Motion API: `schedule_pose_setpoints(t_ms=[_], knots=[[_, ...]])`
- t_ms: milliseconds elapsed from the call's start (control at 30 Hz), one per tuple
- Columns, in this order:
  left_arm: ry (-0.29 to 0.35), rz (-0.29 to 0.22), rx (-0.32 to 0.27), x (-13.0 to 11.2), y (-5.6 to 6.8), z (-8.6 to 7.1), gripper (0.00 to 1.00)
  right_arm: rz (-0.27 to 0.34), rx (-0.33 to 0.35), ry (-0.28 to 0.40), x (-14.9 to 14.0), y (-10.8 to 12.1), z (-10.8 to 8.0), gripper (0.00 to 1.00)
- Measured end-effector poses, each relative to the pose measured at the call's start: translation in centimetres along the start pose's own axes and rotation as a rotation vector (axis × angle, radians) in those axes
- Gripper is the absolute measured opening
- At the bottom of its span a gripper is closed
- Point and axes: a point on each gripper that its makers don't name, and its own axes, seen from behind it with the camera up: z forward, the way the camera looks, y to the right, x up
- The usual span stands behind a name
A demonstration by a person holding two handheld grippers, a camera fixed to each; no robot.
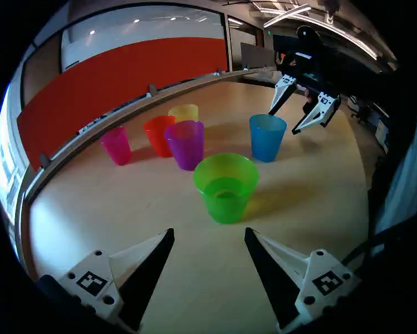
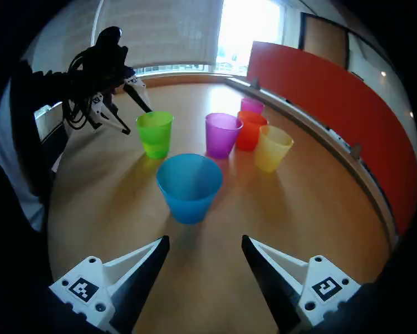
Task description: Pour water
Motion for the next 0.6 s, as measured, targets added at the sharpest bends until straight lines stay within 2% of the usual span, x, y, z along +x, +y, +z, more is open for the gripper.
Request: schedule_pose_setpoints(t_ms=[300,600], knots=[[0.034,-0.052,0.122,-0.2,-3.2,-2.5,0.94,0.105,-0.147,0.047,-0.8,3.0,-1.9,1.0],[0.094,-0.156,0.256,0.3,-6.5,-4.4,0.94,0.195,-0.289,0.116,-0.7,5.8,-3.8,1.0]])
